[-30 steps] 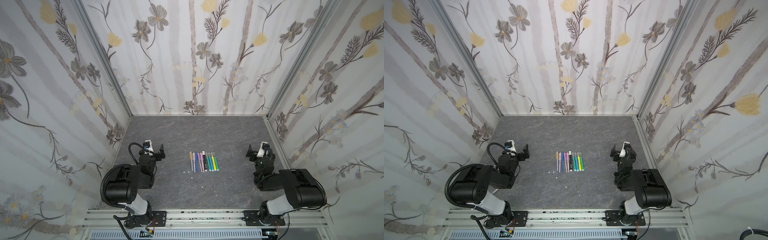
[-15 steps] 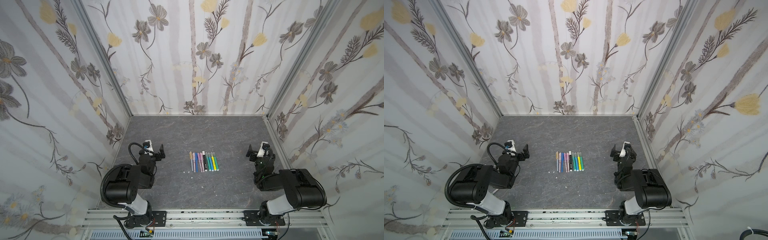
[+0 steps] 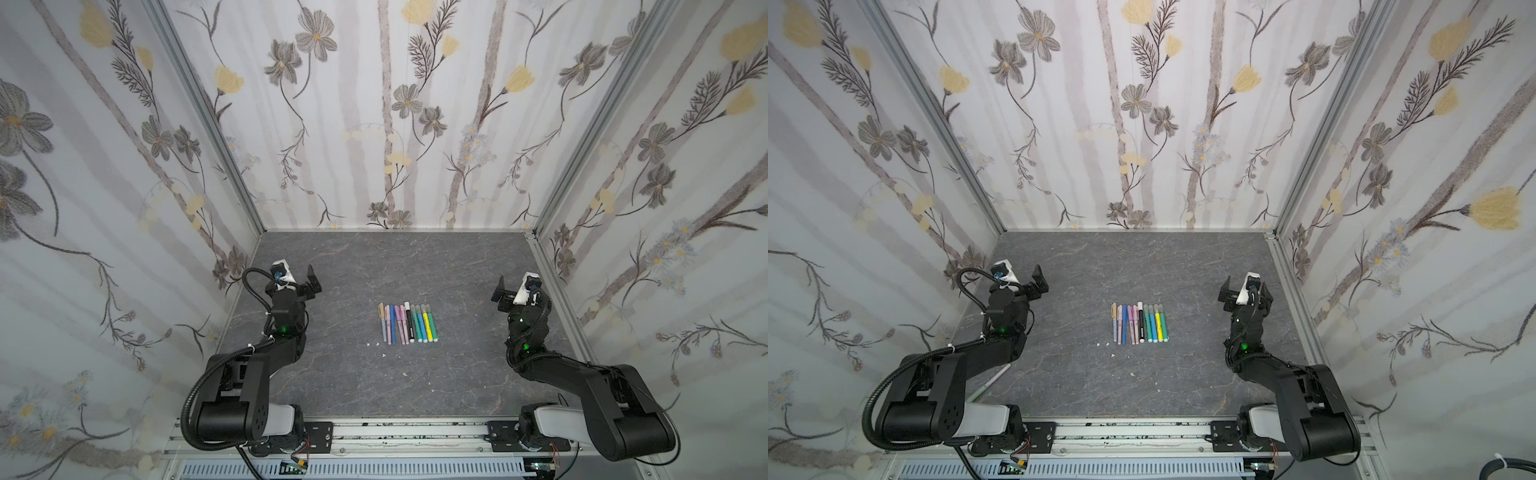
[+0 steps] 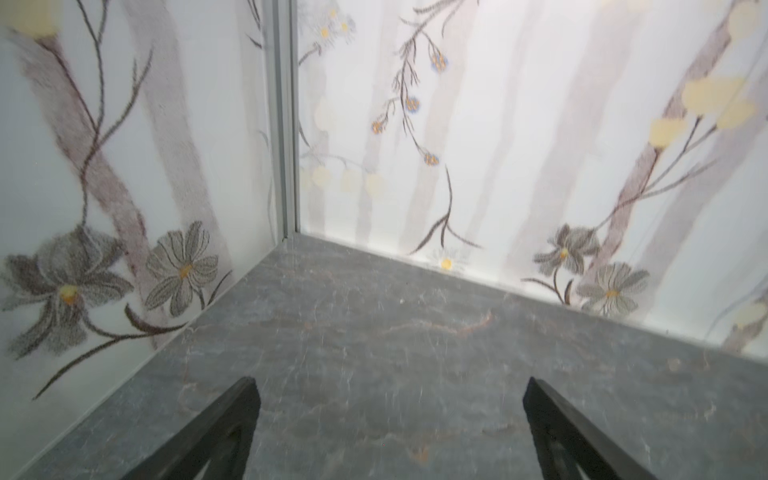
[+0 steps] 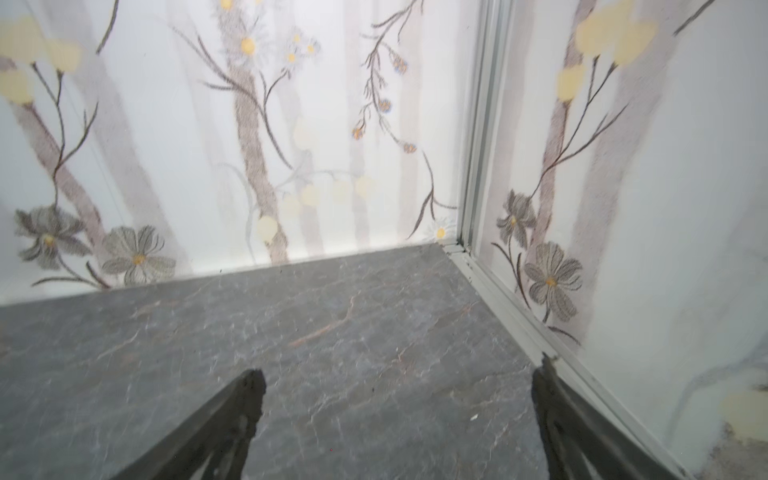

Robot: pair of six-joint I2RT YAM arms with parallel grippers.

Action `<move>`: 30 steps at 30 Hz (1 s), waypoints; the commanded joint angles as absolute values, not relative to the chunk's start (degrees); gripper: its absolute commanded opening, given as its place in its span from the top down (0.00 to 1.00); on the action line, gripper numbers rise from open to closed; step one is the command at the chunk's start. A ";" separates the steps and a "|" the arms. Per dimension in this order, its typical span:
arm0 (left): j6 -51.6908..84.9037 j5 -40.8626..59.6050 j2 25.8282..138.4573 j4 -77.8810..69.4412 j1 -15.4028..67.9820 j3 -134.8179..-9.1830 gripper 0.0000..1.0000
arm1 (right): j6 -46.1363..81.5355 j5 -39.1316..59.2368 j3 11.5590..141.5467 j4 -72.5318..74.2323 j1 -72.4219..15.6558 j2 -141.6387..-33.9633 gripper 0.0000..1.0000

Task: Open the pen caps
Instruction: 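Reach the right gripper down and grasp the green highlighter nearest it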

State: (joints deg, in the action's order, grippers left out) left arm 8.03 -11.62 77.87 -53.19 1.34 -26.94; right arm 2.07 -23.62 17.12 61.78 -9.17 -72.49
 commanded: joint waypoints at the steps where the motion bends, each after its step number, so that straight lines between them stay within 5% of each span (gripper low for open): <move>1: 16.71 -12.07 74.83 -39.02 1.32 -30.37 0.00 | 7.60 -24.93 21.24 46.08 -9.32 -69.76 0.00; 15: 33.27 1.74 64.43 -39.88 1.23 -26.97 0.00 | 19.39 -6.62 29.34 12.16 -14.16 -59.47 0.01; 30: 33.03 7.84 71.57 -31.99 1.28 -32.78 0.00 | 24.04 -8.35 48.00 -12.03 -31.17 -81.44 0.35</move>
